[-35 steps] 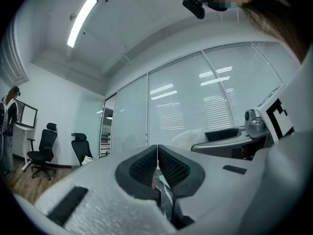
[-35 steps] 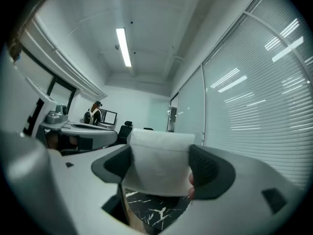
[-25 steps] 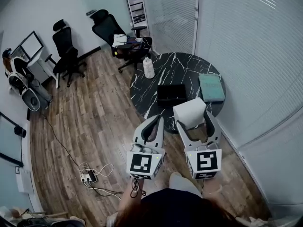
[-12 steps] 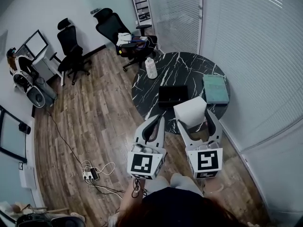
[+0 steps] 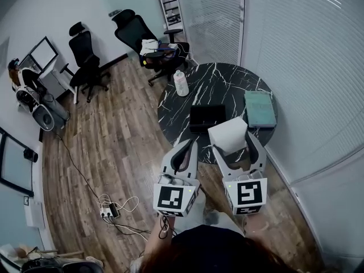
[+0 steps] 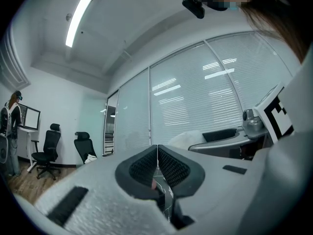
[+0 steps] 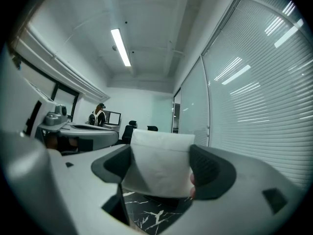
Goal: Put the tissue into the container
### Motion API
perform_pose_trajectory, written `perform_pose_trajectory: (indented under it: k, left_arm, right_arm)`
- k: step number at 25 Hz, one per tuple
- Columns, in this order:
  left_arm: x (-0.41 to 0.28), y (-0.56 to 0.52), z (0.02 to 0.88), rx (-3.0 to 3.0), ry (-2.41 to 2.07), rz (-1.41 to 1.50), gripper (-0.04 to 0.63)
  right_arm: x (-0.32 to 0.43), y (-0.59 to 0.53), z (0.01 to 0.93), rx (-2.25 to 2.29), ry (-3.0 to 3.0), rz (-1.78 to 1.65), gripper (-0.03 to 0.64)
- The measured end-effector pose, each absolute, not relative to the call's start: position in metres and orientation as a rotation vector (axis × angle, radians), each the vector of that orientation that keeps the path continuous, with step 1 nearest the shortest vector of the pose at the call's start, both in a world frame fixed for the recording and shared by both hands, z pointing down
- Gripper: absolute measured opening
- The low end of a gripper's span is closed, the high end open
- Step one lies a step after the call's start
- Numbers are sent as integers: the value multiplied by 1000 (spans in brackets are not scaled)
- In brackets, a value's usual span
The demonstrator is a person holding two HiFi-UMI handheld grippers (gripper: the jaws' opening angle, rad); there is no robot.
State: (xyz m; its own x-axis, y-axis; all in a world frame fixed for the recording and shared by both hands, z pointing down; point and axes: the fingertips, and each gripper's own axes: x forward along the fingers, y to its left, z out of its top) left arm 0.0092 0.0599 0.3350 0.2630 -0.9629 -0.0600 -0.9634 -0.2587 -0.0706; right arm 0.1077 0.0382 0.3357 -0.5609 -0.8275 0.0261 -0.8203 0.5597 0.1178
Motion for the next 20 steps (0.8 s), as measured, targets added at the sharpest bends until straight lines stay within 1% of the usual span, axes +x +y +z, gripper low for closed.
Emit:
perform_pose_trajectory:
  k: [8, 20]
  left_arm:
    - [8, 31, 334, -2459, 1809, 28, 28]
    - [-23, -11, 336, -2487, 1789, 21, 28]
  right_arm:
    - [101, 18, 337, 1431, -2667, -150, 383]
    - [76, -21, 345, 1467, -2630, -100, 383]
